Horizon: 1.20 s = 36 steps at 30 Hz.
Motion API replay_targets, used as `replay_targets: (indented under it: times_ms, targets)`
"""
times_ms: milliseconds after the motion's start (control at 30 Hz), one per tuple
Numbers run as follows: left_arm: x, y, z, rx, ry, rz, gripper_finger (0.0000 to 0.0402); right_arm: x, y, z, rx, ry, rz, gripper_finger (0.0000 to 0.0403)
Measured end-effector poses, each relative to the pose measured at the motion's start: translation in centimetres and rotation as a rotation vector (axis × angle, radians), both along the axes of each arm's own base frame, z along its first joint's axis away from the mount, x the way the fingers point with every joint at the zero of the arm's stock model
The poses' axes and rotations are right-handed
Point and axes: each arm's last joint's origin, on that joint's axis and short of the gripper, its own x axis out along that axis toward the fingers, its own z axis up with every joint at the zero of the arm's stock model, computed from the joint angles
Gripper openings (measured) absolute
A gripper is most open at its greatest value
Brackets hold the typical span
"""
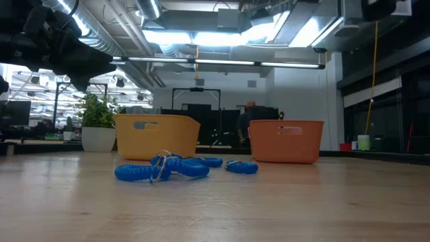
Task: Sort spring keychains
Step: Adjust the yellow bin
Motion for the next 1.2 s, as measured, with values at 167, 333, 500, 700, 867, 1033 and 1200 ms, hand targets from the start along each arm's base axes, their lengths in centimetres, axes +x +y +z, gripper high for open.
replay_targets:
  times_ms: [167, 333, 500, 700, 867, 1033, 1200]
  targets:
    - [0.0, 0.0, 0.0, 0.0, 0.0, 0.0, 0.0123, -1.2, -0.5, -2.1, -0.007, -0.123, 0.083, 0.0005]
    - [0.0, 0.0, 0.0, 0.0, 0.0, 0.0, 0.0123, -1.9, -0.8, -2.5, -0.01, -0.174, 0.118, 0.0005]
    - [0.0, 0.0, 0.0, 0.0, 0.0, 0.0, 0.0123, -1.8, -0.9, -3.2, -0.047, -0.183, 0.136, 0.0005]
    - [0.0, 0.0, 0.0, 0.0, 0.0, 0.0, 0.0123, -1.5, -1.0, -5.4, -0.046, -0.284, 0.142, 0.0005]
    - [0.0, 0.0, 0.0, 0.0, 0.0, 0.0, 0.0123, -1.4, -1.3, -5.9, -0.068, -0.347, 0.14, 0.0005]
    - [0.0, 0.0, 0.0, 0.0, 0.0, 0.0, 0.0123, -1.2, -1.8, -6.0, -0.089, -0.346, 0.143, 0.0006]
    - [0.0, 0.0, 0.0, 0.0, 0.0, 0.0, 0.0123, -0.9, -2.3, -6.2, -0.086, -0.317, 0.156, 0.0006]
